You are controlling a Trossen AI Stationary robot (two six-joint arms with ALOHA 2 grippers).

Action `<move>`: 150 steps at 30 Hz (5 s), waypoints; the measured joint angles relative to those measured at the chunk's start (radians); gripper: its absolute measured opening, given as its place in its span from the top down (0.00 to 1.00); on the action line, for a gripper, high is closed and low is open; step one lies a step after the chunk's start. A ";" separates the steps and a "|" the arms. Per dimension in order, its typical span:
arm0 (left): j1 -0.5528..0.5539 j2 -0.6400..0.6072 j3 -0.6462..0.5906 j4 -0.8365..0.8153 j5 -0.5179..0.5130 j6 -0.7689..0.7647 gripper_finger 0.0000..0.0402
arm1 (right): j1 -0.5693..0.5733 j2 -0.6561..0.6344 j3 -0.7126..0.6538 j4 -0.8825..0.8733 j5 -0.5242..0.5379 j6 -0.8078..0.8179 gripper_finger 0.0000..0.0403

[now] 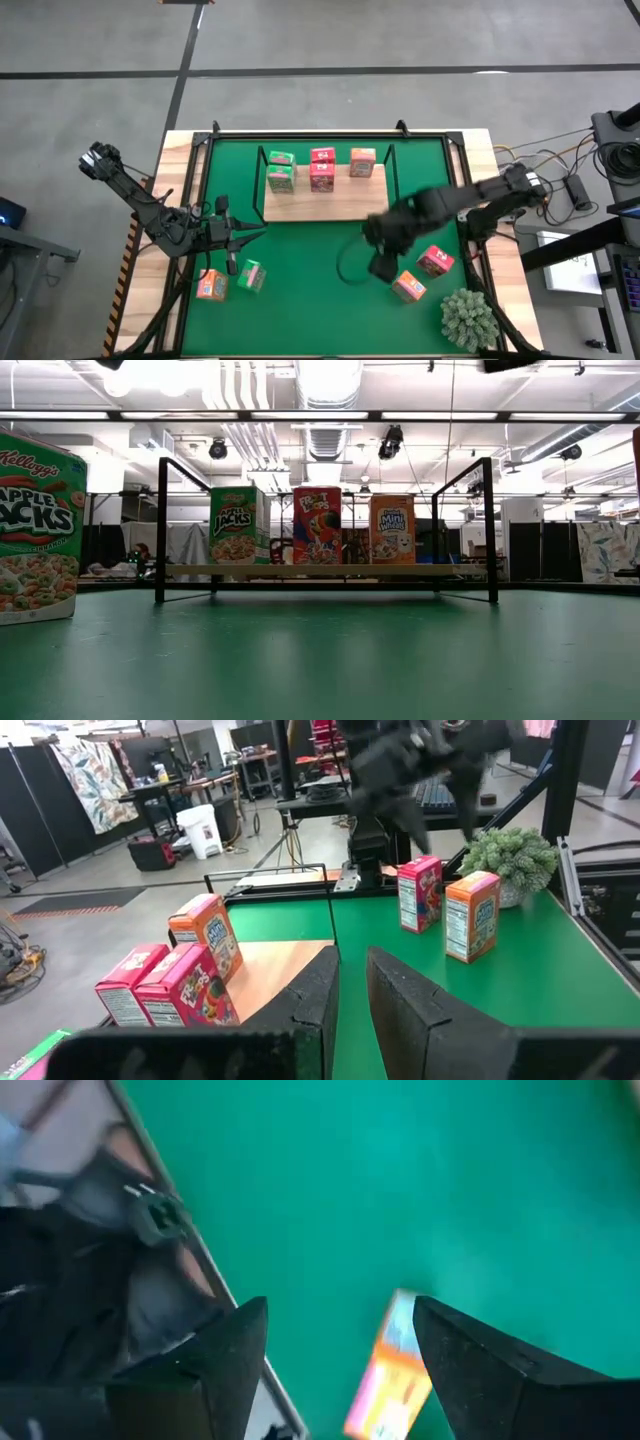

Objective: Stack cereal on shelf
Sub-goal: Put the right orange cereal box on the shelf aligned with the other orange cereal box

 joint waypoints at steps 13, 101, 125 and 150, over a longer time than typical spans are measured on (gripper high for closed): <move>0.000 0.000 0.016 -0.003 0.000 0.062 0.90 | 0.245 0.001 -0.202 -0.146 0.126 0.404 0.37; 0.000 -0.001 0.053 0.002 0.000 0.227 0.90 | 0.332 0.103 -0.209 -0.049 0.231 0.405 0.55; 0.000 0.000 0.053 0.008 0.000 0.104 0.90 | -0.061 0.101 0.094 0.026 0.338 -0.374 0.55; 0.000 0.013 0.050 0.009 0.001 0.075 0.90 | -0.528 0.202 0.120 -0.036 0.379 -1.254 0.55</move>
